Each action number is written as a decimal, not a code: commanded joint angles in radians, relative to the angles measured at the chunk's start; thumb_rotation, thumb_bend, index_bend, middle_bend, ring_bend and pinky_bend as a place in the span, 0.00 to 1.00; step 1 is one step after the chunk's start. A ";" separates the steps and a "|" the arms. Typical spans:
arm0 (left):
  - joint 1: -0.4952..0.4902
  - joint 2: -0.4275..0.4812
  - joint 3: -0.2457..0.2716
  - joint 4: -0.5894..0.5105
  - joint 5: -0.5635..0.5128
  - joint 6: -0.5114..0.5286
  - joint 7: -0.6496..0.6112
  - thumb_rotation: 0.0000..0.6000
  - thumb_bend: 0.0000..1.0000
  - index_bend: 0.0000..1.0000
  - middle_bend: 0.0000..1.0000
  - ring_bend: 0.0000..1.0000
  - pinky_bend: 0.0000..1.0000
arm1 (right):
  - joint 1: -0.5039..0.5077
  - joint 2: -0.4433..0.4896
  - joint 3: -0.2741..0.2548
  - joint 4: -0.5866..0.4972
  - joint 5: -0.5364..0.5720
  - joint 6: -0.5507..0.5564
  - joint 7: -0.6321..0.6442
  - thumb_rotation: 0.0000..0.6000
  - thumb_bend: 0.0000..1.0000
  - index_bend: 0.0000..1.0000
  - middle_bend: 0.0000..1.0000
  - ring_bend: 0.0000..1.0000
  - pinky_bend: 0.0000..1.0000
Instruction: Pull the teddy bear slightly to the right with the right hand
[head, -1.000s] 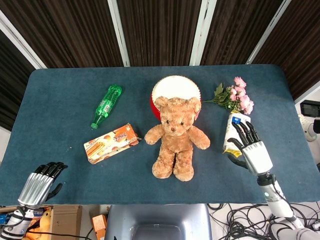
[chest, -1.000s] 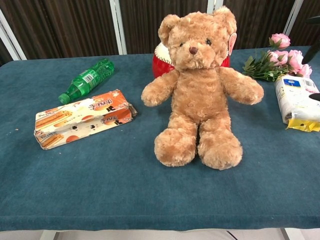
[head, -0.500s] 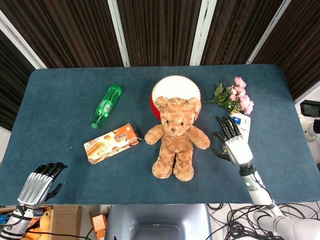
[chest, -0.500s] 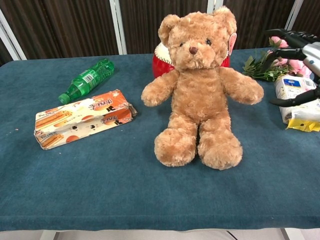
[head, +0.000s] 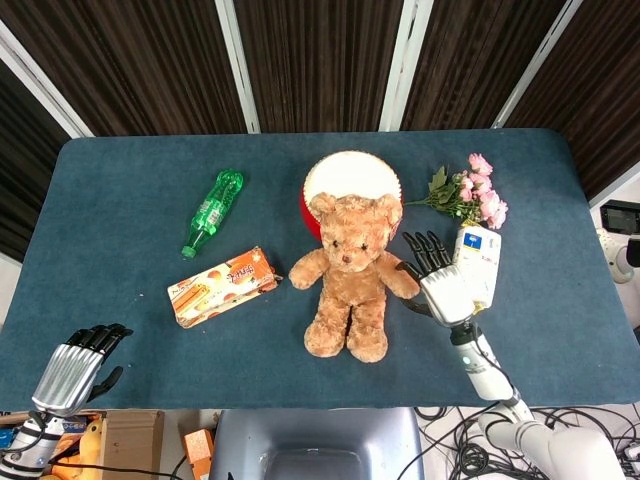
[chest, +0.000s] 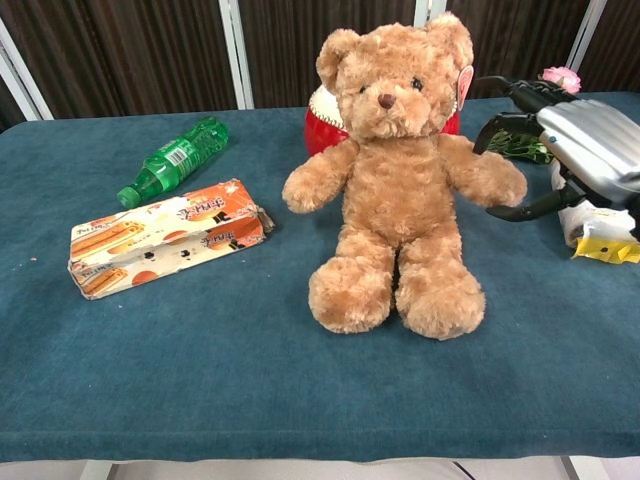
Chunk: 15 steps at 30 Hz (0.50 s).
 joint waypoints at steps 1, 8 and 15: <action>0.001 0.001 0.000 -0.001 0.000 -0.001 -0.001 1.00 0.30 0.31 0.30 0.30 0.40 | 0.009 -0.023 0.004 0.025 0.008 0.003 0.001 1.00 0.07 0.43 0.01 0.00 0.00; 0.002 0.004 -0.002 -0.004 0.000 -0.003 -0.005 1.00 0.30 0.31 0.30 0.30 0.40 | 0.024 -0.070 0.011 0.086 0.024 0.011 0.023 1.00 0.07 0.46 0.01 0.00 0.00; 0.001 0.005 -0.002 -0.007 -0.002 -0.012 -0.004 1.00 0.30 0.31 0.30 0.31 0.40 | 0.017 -0.094 0.010 0.127 0.034 0.036 0.049 1.00 0.08 0.52 0.01 0.00 0.02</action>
